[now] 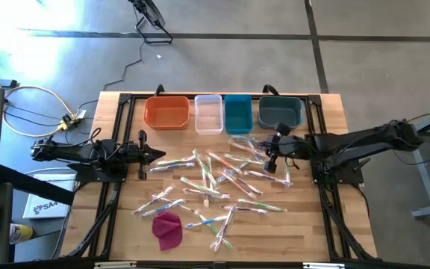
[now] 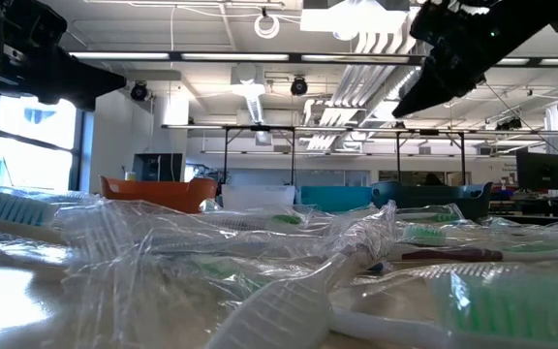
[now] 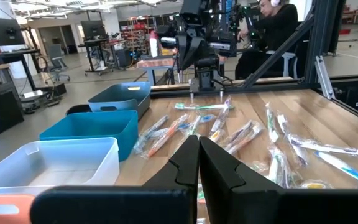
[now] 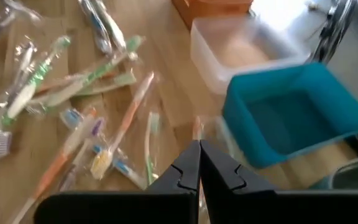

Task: Pick & Place Toothbrushes
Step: Put the orange toothbrush into the orange bin

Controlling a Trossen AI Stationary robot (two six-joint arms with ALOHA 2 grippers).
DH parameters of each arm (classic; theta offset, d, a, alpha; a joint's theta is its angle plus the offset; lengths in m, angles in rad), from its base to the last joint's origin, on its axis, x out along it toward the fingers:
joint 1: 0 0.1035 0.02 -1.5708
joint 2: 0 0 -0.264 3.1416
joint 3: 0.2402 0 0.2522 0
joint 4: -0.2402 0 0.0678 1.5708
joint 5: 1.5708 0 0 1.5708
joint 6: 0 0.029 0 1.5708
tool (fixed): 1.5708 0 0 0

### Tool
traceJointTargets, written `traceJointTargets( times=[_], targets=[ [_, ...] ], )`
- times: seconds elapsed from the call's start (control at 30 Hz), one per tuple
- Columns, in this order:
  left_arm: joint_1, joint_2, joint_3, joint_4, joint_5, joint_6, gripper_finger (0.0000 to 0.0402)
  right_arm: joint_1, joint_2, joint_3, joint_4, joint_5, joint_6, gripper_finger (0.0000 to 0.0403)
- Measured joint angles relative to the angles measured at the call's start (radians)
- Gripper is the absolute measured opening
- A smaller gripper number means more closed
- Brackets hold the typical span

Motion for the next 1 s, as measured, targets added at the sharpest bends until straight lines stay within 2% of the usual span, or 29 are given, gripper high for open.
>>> traceJointTargets(
  times=[0.17,0.53,0.67,1.0],
  targets=[
    [0.0,0.0,0.0,0.0,0.0,0.0,0.0008,-0.065,0.069,0.0,-0.032,-0.094,0.056,0.0003],
    [0.0,0.0,0.0,-0.008,0.0,0.0,0.0008,-0.135,0.257,0.0,0.027,-0.087,0.07,0.0008],
    [0.0,0.0,0.0,-0.008,0.001,-0.001,0.0008,-0.136,0.298,0.0,0.055,-0.086,0.069,0.0038],
    [0.0,0.0,0.0,-0.013,0.001,-0.003,0.0008,-0.136,0.359,0.0,0.064,-0.097,0.069,0.0159]
  ],
)
